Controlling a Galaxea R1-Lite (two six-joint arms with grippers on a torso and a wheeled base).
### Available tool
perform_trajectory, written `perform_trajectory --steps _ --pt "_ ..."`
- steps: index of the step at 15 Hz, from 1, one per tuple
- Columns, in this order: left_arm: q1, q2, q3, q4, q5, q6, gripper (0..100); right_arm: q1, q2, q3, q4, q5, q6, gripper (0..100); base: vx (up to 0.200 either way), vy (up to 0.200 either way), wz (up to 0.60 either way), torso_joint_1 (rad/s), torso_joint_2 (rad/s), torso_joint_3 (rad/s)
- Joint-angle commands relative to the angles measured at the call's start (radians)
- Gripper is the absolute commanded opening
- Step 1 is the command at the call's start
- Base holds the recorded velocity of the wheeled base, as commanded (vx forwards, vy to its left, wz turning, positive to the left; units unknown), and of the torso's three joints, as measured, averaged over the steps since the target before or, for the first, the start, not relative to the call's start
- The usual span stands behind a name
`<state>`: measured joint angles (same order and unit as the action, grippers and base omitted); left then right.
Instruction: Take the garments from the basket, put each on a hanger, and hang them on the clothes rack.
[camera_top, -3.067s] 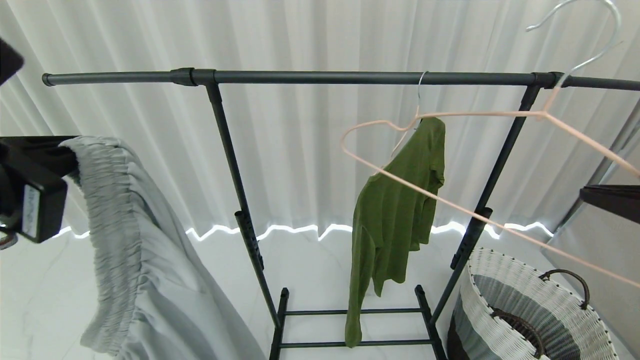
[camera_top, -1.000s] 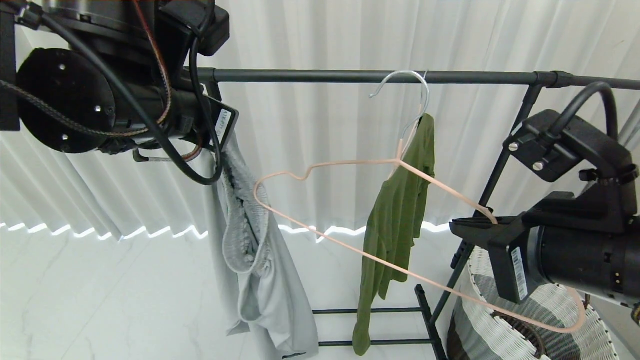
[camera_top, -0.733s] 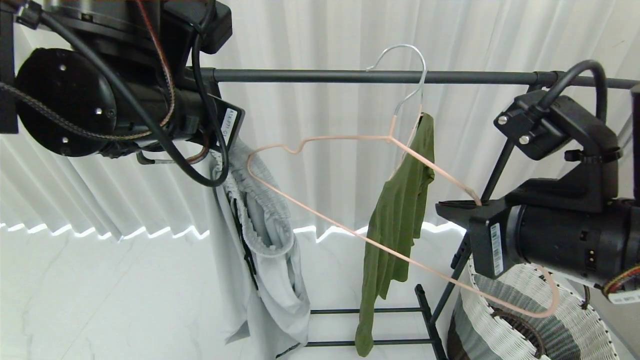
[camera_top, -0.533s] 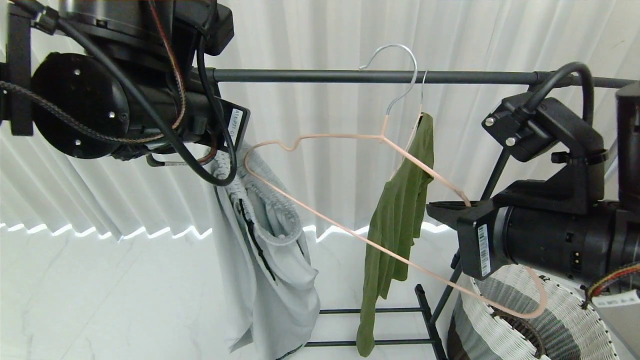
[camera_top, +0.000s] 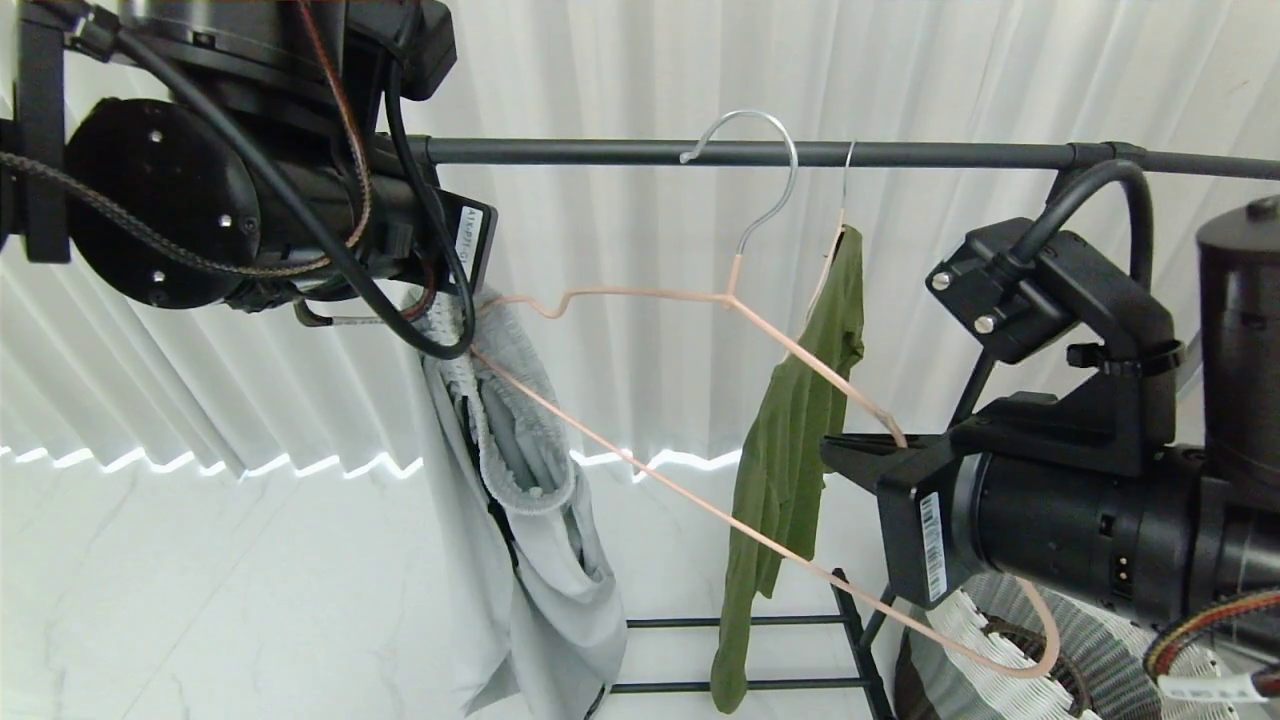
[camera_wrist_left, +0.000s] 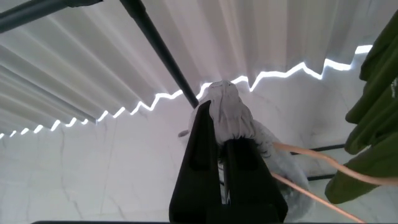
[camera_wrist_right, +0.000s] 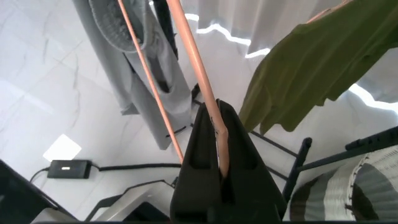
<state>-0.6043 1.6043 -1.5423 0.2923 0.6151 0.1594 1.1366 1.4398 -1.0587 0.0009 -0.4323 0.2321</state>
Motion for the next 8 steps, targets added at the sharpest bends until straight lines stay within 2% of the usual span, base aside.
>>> perform_trajectory --steps 1,2,4,6,8 --pt "0.004 -0.003 0.002 0.001 0.002 0.0 0 0.005 -0.027 0.048 -0.025 0.001 0.003 0 0.0 0.0 0.0 0.0 0.0 0.0" --pt "0.015 -0.001 0.001 0.001 0.0 0.0 0 0.015 -0.058 0.109 -0.058 0.006 0.001 0 0.0 0.0 0.0 0.0 0.0 0.0" --pt "0.017 -0.001 0.005 0.001 0.002 0.0 0 0.043 -0.068 0.16 -0.148 0.001 0.001 0 0.0 0.0 0.0 0.0 0.0 0.0" --pt "0.017 0.0 0.014 0.001 0.002 0.0 0 0.043 -0.044 0.16 -0.228 -0.006 -0.004 0 0.0 0.0 0.0 0.0 0.0 0.0" --pt "0.015 0.0 0.034 0.001 0.002 0.0 0 0.04 -0.018 0.157 -0.237 -0.059 -0.007 0 0.0 0.0 0.0 0.0 0.0 0.0"
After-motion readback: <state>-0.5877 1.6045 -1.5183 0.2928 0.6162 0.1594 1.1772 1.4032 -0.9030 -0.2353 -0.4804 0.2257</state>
